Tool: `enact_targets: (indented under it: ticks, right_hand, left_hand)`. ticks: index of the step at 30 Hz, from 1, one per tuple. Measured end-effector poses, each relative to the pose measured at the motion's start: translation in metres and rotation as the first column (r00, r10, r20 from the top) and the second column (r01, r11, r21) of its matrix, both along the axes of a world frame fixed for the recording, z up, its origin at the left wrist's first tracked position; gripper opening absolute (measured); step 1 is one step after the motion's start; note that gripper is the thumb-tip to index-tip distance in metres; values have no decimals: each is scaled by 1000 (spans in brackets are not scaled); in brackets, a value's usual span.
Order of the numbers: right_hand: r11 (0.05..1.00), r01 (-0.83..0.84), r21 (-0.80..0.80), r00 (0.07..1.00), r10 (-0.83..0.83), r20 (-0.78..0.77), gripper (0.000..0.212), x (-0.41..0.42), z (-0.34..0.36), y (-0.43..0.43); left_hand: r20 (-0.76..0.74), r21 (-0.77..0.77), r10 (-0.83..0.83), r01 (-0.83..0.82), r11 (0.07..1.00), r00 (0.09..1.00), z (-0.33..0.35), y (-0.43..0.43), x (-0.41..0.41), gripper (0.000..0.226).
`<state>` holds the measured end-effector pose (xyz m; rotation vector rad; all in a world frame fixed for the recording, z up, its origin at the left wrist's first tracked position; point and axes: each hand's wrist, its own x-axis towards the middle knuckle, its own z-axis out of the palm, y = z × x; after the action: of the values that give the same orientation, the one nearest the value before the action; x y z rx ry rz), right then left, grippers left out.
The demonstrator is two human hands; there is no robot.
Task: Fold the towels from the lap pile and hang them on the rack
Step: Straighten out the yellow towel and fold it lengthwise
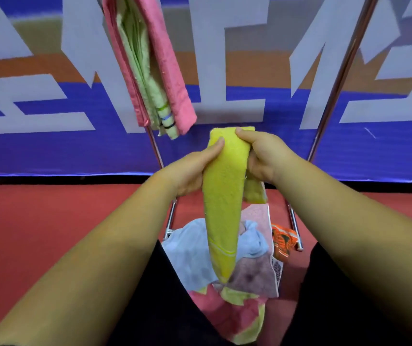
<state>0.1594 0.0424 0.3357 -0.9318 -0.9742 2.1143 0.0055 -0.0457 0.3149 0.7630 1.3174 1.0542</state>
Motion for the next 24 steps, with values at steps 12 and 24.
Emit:
enact_targets:
  ticks: [12, 24]
  right_hand:
    - [978, 20, -208, 991, 9, 136, 67, -1, -106, 46]
    - [985, -80, 151, 877, -3, 480, 57, -21, -118, 74]
  left_hand:
    - [168, 113, 109, -129, 985, 980, -80, 41, 0, 38]
    - [436, 88, 339, -414, 906, 834, -69, 88, -27, 32]
